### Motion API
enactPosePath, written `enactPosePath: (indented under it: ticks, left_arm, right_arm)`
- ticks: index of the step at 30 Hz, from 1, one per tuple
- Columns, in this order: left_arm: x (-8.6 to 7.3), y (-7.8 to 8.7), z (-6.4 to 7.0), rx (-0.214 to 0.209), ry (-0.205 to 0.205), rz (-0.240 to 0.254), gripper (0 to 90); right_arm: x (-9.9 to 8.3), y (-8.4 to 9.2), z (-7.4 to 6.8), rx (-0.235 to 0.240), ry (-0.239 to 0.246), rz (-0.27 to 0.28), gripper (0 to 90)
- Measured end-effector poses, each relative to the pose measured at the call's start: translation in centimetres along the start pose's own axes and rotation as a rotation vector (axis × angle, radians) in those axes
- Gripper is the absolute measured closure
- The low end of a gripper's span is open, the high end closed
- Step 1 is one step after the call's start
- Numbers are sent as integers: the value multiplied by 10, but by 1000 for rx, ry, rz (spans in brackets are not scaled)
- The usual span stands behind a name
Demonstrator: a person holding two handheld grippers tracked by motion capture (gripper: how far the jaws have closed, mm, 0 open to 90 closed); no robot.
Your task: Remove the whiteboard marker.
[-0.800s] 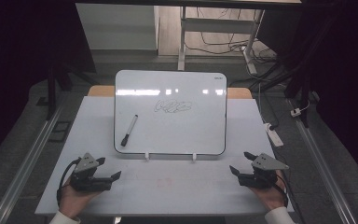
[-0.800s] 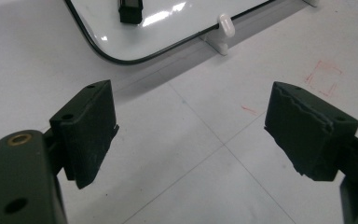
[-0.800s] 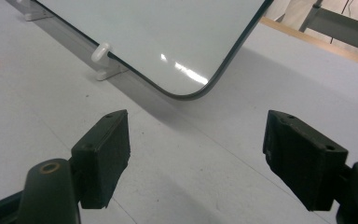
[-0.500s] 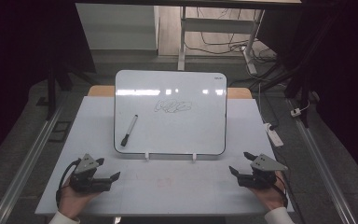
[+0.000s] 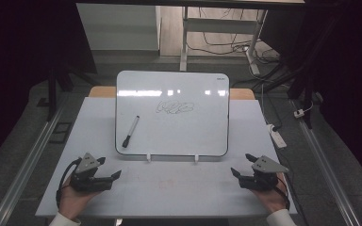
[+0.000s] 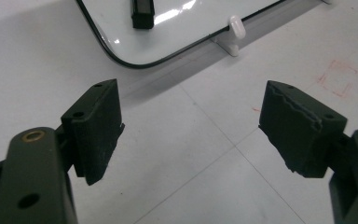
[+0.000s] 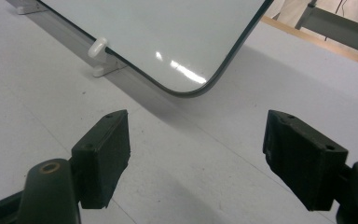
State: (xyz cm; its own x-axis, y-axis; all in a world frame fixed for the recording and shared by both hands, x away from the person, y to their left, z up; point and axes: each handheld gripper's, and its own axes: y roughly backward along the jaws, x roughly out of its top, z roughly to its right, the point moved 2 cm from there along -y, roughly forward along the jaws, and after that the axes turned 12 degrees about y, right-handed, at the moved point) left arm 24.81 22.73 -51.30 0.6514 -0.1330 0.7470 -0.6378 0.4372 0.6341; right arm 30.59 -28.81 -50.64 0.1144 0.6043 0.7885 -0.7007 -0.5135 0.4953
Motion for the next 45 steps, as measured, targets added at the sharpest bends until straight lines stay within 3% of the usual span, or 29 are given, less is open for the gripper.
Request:
enactPosePath:
  ticks: [6,10,11,14,16,22,30,41,45]
  left_arm:
    - [24,3,8,39,-49,12,236]
    - [51,-7,14,69,-85,19,242]
    - [51,-7,14,69,-85,19,246]
    - [72,-20,14,104,-110,11,255]
    - [92,-35,14,151,-120,5,257]
    - [119,-59,20,207,-159,-2,288]
    - [136,-74,23,255,-186,12,445]
    - [138,-89,18,295,-189,-17,642]
    - [138,-90,20,321,-203,-3,717]
  right_arm:
    - [0,-1,-1,-9,2,8,231]
    - [1,-1,-2,-8,1,16,232]
    - [1,-1,-2,-7,1,16,232]
    - [2,-1,-2,-7,4,16,232]
    - [2,-1,-2,-7,1,18,232]
    - [0,-1,-2,-7,-1,11,234]
    - [-2,-2,-3,-8,-5,2,237]
    - [0,-1,-3,-26,0,6,245]
    - [0,-1,-3,-33,0,6,249]
